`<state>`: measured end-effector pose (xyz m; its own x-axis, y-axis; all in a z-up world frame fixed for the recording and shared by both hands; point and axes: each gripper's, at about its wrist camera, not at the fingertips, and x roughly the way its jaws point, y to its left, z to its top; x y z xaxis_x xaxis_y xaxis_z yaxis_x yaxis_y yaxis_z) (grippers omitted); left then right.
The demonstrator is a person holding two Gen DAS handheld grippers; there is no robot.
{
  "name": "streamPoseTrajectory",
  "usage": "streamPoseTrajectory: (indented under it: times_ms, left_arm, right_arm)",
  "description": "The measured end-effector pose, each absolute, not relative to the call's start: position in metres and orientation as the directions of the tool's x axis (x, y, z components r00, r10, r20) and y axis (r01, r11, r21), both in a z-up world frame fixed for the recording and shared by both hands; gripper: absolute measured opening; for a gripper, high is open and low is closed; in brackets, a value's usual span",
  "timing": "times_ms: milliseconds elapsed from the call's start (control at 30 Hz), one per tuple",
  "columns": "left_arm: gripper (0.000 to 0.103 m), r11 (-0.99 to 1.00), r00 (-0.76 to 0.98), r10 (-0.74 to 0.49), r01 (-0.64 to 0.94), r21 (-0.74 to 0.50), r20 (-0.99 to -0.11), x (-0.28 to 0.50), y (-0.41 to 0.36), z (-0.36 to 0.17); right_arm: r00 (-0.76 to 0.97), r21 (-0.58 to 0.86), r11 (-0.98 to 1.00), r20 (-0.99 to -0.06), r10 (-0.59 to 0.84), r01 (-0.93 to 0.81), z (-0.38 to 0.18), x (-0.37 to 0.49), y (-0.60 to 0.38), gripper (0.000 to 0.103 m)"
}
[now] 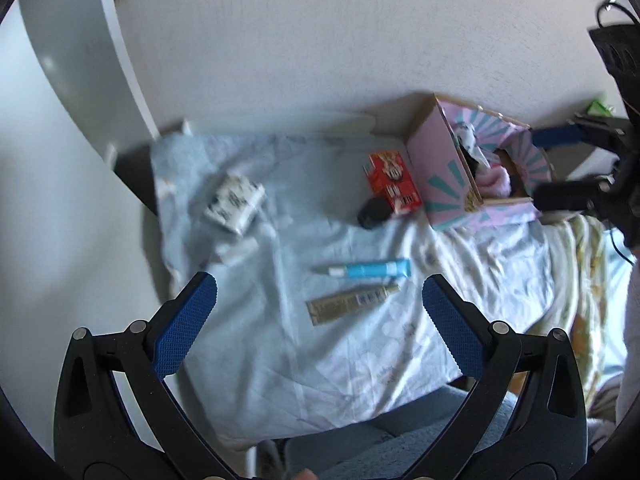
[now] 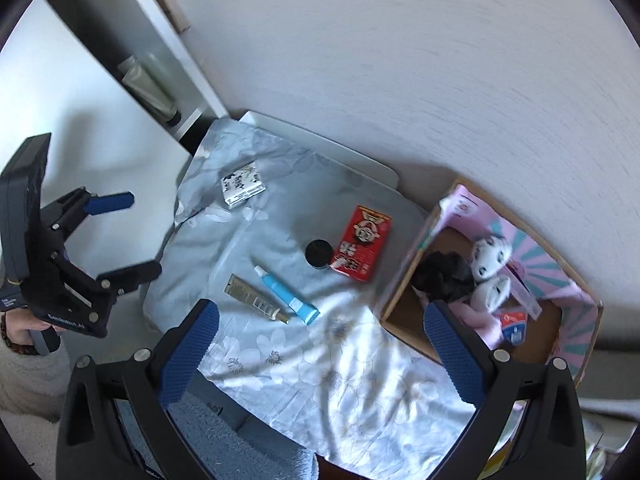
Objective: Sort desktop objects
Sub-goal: 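Move both tools back toward the tubes and red snack box on the cloth, then grasp the beige tube with the left tool while the right tool grasps the black jar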
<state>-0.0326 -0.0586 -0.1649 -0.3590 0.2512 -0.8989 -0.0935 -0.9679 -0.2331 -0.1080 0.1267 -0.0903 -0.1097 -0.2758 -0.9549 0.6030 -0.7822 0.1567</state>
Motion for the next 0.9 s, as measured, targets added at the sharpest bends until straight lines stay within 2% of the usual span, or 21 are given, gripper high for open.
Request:
streamPoseTrajectory:
  times_ms: [167, 267, 333, 400, 467, 600, 633, 733, 833, 867, 900]
  left_arm:
    - [0.103, -0.95, -0.345, 0.309, -0.15, -0.273, -0.886, -0.026, -0.048, -0.189]
    - [0.101, -0.951, -0.371, 0.275, -0.243, -0.192, -0.887, -0.02, -0.029, -0.205]
    - [0.097, -0.921, -0.386, 0.318, -0.341, -0.187, -0.866, -0.013, -0.015, -0.217]
    - [0.09, -0.894, -0.375, 0.346, -0.409, -0.181, -0.86, -0.011, -0.005, -0.231]
    - [0.085, -0.883, -0.353, 0.354, -0.431, -0.185, -0.866, -0.015, 0.0, -0.244]
    - [0.064, -0.853, -0.274, 0.36, -0.484, -0.196, -0.892, -0.024, 0.01, -0.277]
    - [0.061, -0.849, -0.262, 0.351, -0.494, -0.188, -0.899, -0.025, 0.013, -0.282]
    - [0.057, -0.829, -0.235, 0.338, -0.532, -0.17, -0.912, -0.024, 0.021, -0.294]
    - [0.056, -0.813, -0.229, 0.325, -0.563, -0.147, -0.918, -0.025, 0.029, -0.299]
    - [0.052, -0.809, -0.23, 0.321, -0.571, -0.139, -0.919, -0.025, 0.031, -0.299]
    - [0.045, -0.805, -0.228, 0.319, -0.578, -0.136, -0.92, -0.027, 0.032, -0.3]
  right_arm:
    - [-0.086, 0.138, -0.73, -0.961, -0.261, 0.669, -0.112, -0.117, 0.102, 0.102]
    - [-0.078, 0.109, -0.683, -0.969, -0.237, 0.722, -0.132, -0.122, 0.086, 0.102]
    - [-0.068, 0.101, -0.629, -0.969, -0.239, 0.77, -0.146, -0.123, 0.075, 0.102]
    - [-0.041, 0.105, -0.568, -0.97, -0.239, 0.816, -0.16, -0.122, 0.065, 0.102]
    - [0.006, 0.117, -0.487, -0.975, -0.222, 0.865, -0.176, -0.123, 0.056, 0.091]
    - [0.059, 0.11, -0.364, -0.987, -0.151, 0.925, -0.204, -0.131, 0.044, 0.077]
    - [0.064, 0.106, -0.34, -0.989, -0.135, 0.934, -0.211, -0.133, 0.042, 0.072]
    - [0.06, 0.081, -0.295, -0.995, -0.082, 0.952, -0.227, -0.138, 0.041, 0.07]
    - [0.075, 0.086, -0.266, -0.996, -0.052, 0.96, -0.236, -0.14, 0.043, 0.06]
    - [0.084, 0.093, -0.257, -0.995, -0.047, 0.962, -0.238, -0.139, 0.043, 0.057]
    - [0.093, 0.1, -0.245, -0.995, -0.042, 0.964, -0.241, -0.139, 0.043, 0.056]
